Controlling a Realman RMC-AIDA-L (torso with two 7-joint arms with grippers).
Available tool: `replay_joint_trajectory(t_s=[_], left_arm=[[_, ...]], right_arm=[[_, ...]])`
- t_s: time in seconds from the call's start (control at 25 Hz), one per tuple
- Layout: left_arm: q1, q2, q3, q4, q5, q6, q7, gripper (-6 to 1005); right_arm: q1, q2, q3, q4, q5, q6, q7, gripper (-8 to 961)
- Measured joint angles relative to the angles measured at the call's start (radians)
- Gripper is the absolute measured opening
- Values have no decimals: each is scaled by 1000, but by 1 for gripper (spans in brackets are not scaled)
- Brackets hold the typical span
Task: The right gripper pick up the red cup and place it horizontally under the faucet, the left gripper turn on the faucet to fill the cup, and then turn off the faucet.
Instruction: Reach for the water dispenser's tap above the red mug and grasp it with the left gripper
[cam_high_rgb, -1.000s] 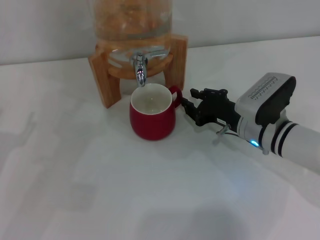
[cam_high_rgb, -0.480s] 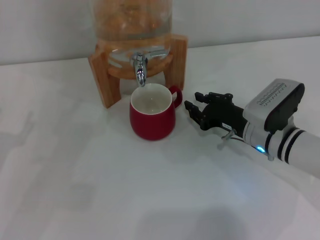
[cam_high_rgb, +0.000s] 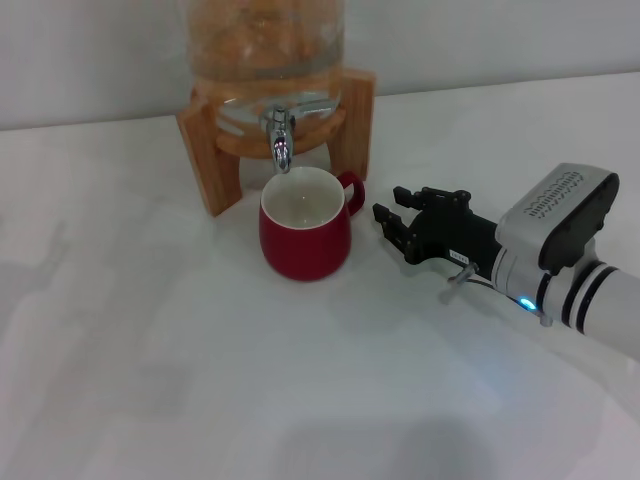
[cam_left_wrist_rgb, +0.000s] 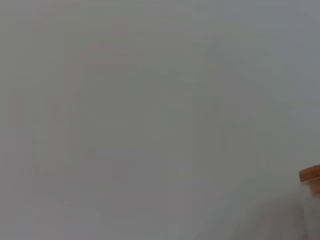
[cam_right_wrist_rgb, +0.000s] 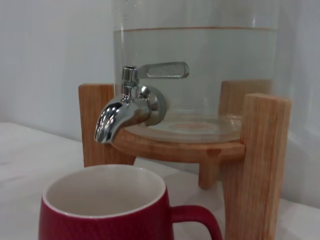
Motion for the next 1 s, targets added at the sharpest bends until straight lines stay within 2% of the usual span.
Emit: replay_joint_trajectory(t_s=[0.32,1.0], left_arm=[[-2,1,-1,0,-1,13,1,846],[-4,2,-1,8,-1,13,2,845]], right_arm=[[-12,-2,-1,0,-3,-15,11,347],[-59,-21,9,7,-11,-106,28,351]])
